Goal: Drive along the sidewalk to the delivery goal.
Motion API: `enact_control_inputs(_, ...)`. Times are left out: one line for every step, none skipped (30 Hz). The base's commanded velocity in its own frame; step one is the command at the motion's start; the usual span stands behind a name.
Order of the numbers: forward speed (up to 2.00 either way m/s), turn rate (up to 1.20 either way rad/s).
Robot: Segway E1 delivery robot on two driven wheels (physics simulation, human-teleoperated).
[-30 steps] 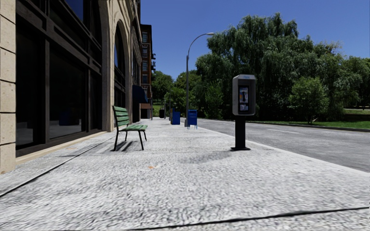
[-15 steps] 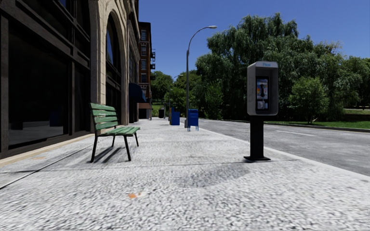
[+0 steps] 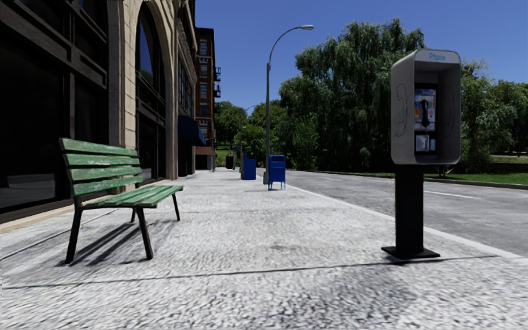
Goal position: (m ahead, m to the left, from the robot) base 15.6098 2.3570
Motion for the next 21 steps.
enact_control_inputs(2.0, 0.0)
enact_control_inputs(2.0, 0.09)
enact_control_inputs(2.0, 0.12)
enact_control_inputs(2.0, 0.13)
enact_control_inputs(2.0, 0.13)
enact_control_inputs(2.0, 0.14)
enact_control_inputs(2.0, 0.14)
enact_control_inputs(2.0, 0.15)
enact_control_inputs(2.0, 0.18)
enact_control_inputs(2.0, 0.18)
enact_control_inputs(2.0, 0.2)
enact_control_inputs(2.0, 0.21)
enact_control_inputs(2.0, 0.21)
enact_control_inputs(2.0, 0.21)
enact_control_inputs(2.0, 0.21)
enact_control_inputs(2.0, 0.23)
enact_control_inputs(2.0, 0.29)
enact_control_inputs(2.0, 0.29)
enact_control_inputs(2.0, 0.31)
enact_control_inputs(2.0, 0.36)
enact_control_inputs(2.0, 0.37)
